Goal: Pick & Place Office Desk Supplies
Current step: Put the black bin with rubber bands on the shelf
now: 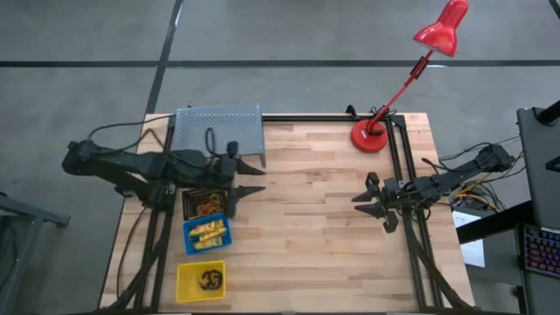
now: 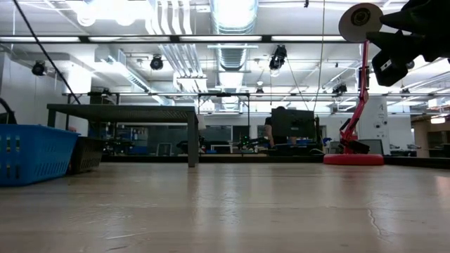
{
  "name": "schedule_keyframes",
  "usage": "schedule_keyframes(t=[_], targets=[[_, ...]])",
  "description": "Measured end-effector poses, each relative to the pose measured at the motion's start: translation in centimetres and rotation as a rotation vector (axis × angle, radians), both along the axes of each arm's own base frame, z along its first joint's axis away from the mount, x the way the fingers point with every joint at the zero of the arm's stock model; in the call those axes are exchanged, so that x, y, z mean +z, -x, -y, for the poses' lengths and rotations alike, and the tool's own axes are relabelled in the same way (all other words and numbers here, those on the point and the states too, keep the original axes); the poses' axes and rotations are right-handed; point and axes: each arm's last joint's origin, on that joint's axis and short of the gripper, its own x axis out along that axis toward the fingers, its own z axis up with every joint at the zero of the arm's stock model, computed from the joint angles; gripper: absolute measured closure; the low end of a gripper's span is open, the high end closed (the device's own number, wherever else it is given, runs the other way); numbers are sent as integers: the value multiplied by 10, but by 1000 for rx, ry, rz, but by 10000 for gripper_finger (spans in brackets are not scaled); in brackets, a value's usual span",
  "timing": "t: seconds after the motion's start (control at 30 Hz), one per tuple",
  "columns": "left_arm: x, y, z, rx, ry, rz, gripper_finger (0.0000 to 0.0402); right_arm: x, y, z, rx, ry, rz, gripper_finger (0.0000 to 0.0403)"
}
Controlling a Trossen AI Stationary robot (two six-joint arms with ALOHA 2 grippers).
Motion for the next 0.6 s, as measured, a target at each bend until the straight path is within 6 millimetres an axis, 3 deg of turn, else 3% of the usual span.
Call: schedule_keyframes(t=[0.6], targets=[[-63,140,-26,-27,113,332,213,0,0,0,0,0,-1,272]])
